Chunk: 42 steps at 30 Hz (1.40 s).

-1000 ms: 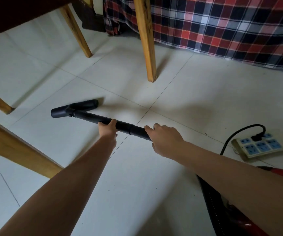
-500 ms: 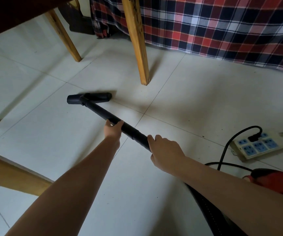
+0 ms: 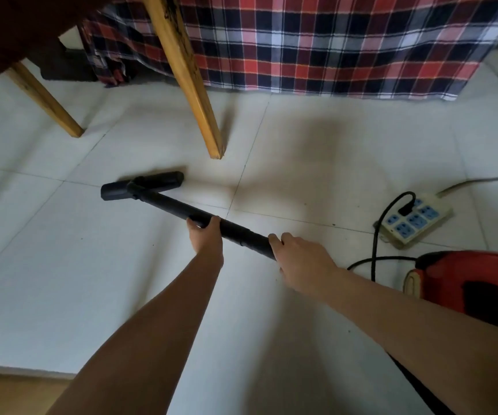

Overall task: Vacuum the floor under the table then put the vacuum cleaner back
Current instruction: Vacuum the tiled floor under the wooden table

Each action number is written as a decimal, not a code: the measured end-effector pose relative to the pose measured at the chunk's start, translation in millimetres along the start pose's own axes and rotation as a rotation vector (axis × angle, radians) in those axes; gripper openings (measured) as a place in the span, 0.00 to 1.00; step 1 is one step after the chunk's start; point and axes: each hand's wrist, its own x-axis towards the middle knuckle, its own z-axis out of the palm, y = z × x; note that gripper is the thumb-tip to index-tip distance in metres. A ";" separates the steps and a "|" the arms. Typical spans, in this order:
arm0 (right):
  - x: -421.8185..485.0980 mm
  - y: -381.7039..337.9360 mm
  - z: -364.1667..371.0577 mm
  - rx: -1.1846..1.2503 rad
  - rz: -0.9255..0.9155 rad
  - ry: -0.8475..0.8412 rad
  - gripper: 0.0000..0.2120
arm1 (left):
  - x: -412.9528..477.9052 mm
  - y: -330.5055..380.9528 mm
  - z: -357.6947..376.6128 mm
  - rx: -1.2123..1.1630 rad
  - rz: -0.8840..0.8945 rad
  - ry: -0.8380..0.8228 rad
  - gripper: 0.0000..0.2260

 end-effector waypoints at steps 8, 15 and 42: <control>-17.9 -0.9 6.1 0.014 0.023 0.039 0.21 | -8.3 -4.7 1.0 0.052 0.006 -0.074 0.27; -41.2 -0.6 22.1 0.058 0.055 0.047 0.21 | -24.8 -18.3 5.3 0.092 0.030 -0.079 0.25; -123.1 16.1 43.6 0.031 -0.014 0.110 0.13 | -99.7 -61.9 -7.1 0.081 0.041 -0.005 0.26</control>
